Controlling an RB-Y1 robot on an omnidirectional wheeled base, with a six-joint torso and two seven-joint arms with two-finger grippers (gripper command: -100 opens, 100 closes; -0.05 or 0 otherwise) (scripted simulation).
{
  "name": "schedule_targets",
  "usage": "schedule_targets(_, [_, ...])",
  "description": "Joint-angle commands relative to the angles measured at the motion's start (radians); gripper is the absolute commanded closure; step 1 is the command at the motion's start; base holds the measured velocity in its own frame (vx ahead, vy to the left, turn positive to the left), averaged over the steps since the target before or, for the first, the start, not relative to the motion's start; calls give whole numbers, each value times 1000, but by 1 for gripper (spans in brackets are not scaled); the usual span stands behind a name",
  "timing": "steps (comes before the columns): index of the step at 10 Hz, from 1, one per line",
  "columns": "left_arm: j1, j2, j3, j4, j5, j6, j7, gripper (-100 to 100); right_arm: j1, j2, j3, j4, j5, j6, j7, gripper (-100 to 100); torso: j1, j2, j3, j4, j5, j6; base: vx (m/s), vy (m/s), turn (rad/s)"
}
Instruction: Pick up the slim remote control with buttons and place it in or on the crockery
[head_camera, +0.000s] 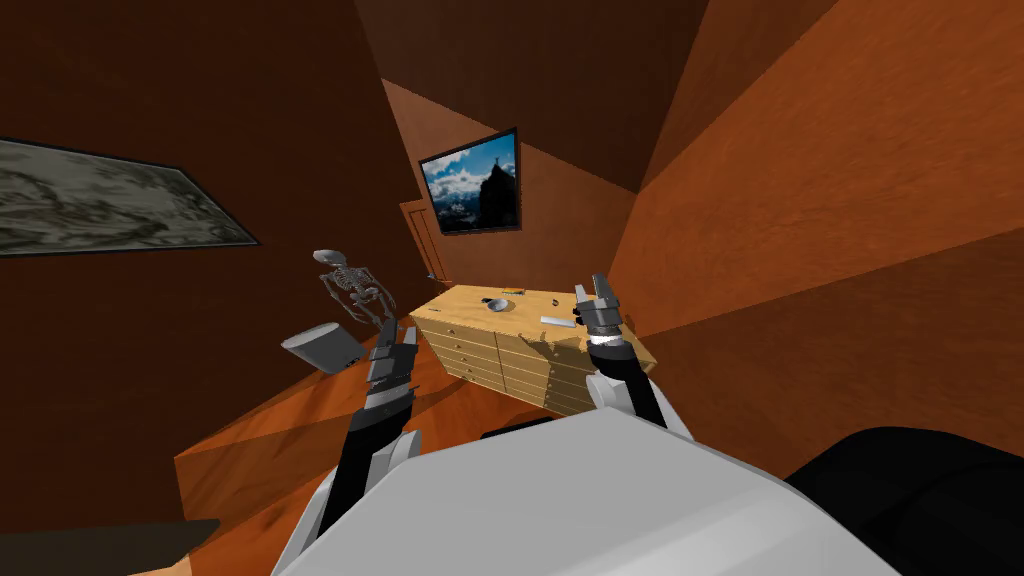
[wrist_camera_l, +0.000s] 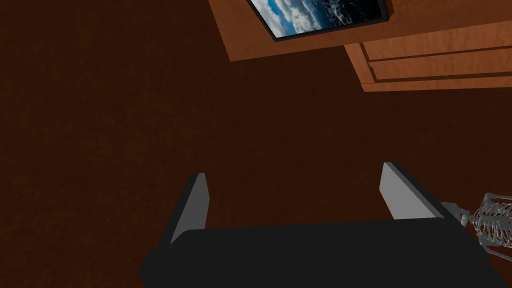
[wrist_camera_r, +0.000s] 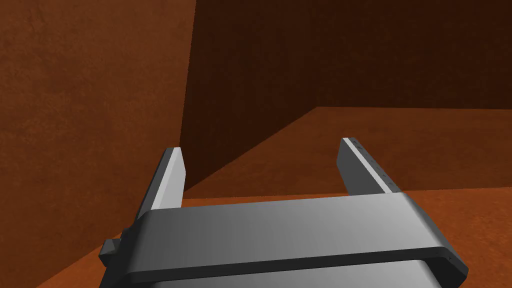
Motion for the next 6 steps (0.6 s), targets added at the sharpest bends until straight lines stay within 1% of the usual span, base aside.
schedule_targets(1, [0,0,0,0,0,0,0,0,30,-28,-5,5,16,-1,-10,-100,0,0,0,0,0,0,-24,73,85])
schedule_targets(3, [0,0,0,0,0,0,0,0,73,-58,-13,13,41,-2,-24,-100,7,3,2,1,1,0,-49,121,111])
schedule_targets(6, [0,0,0,0,0,0,0,0,164,-107,-30,32,92,-2,-52,-100,10,3,2,1,2,0,-35,143,160])
